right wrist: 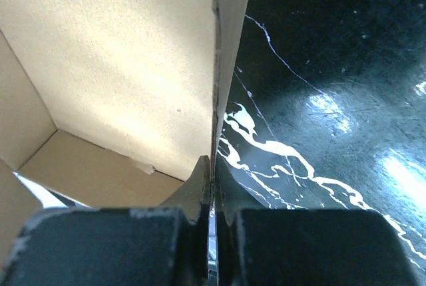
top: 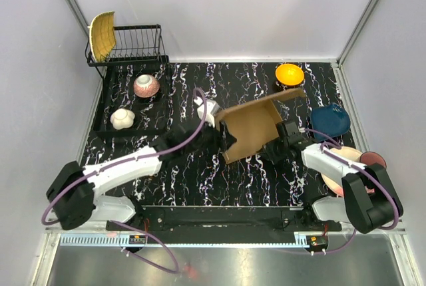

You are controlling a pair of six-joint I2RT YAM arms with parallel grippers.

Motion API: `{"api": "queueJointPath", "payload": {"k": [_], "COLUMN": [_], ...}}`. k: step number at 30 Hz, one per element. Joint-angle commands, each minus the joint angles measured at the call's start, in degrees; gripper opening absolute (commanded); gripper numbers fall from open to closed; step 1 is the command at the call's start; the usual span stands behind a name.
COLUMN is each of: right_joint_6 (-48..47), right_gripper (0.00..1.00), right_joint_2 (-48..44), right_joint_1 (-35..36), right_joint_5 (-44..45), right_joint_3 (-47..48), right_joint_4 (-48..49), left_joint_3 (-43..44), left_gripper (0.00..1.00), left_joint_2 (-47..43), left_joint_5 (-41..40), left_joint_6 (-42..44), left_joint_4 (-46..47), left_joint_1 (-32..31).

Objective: Fold the paper box

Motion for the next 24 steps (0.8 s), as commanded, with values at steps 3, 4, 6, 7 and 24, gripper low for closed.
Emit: {"api": "queueJointPath", "payload": {"k": [3, 4, 6, 7, 24], "right_joint_6": [-0.92, -1.36, -3.02, -3.64, -19.81], "right_gripper": [0.05, 0.11, 0.21, 0.32, 0.57], "right_joint_2": [-0.17, 0.18, 0.45, 0.19, -13.78], "right_joint_1": [1.84, 1.93, 2.11, 2.28, 3.78], "right_joint_5": [-2.45, -2.89, -3.95, -4.21, 0.61], "right_joint_3": [-2.52, -1.99, -1.11, -0.15, 10.40], "right_joint_4": [6.74, 7.11, 7.20, 6.76, -10.12], "left_joint_3": [9.66, 11.41, 12.74, 13.88, 29.09], "left_gripper": [0.69, 0.69, 0.69, 0.69, 0.71], "left_joint_2": [8.60, 9.56, 11.94, 12.56, 22.76], "left_joint_5": [3.59, 4.55, 5.17, 5.35, 9.57], "left_joint_6": [1.43, 1.43, 1.95, 2.05, 2.66], "left_joint_4": [2.92, 2.48, 1.69, 1.34, -7.45], "left_joint_1": [7.37, 9.12, 10.62, 11.76, 17.92]}}
